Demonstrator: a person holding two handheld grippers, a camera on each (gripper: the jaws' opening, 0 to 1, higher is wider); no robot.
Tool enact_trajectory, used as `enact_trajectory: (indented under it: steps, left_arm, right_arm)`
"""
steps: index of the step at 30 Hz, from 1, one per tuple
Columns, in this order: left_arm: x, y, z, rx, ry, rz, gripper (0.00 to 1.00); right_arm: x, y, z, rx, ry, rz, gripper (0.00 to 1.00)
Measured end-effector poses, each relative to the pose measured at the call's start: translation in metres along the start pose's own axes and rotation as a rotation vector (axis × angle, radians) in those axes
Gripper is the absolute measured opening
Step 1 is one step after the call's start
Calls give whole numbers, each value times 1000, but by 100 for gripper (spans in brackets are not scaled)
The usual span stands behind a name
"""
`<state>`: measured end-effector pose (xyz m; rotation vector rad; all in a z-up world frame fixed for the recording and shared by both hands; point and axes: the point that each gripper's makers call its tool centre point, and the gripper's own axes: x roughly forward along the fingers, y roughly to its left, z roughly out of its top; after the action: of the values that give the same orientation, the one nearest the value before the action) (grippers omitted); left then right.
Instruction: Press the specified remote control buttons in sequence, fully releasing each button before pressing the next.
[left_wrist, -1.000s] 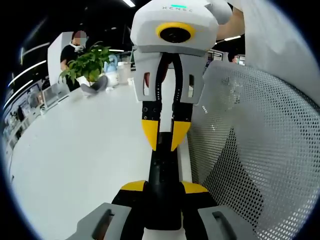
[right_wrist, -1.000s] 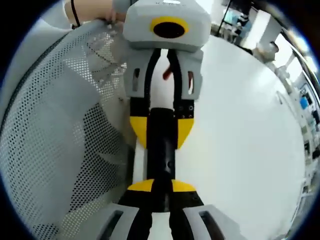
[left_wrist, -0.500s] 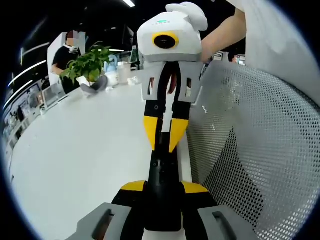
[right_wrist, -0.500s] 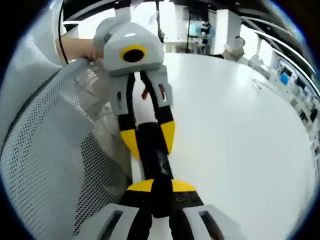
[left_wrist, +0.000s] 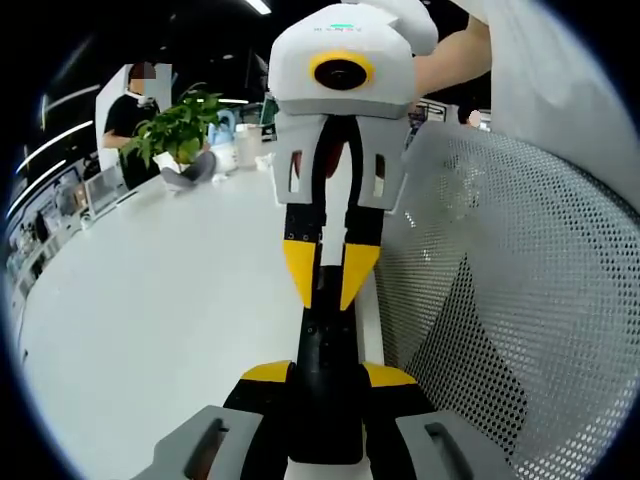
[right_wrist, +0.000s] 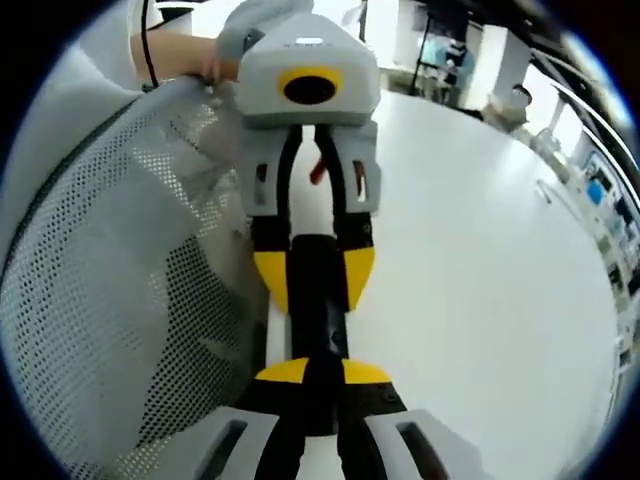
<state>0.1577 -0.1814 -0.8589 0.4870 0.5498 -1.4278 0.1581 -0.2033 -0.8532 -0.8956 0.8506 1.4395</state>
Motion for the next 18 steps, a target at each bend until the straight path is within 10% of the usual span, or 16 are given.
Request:
enact_trajectory:
  steps: [10,18]
  left_arm:
    - [0,-1,1,5,3,-2,25]
    - [0,0,1,7,5,-2,25]
  right_arm:
    - [4,4,-1,-118,175,-41,7]
    - [1,1,-1,1,24,-87,6]
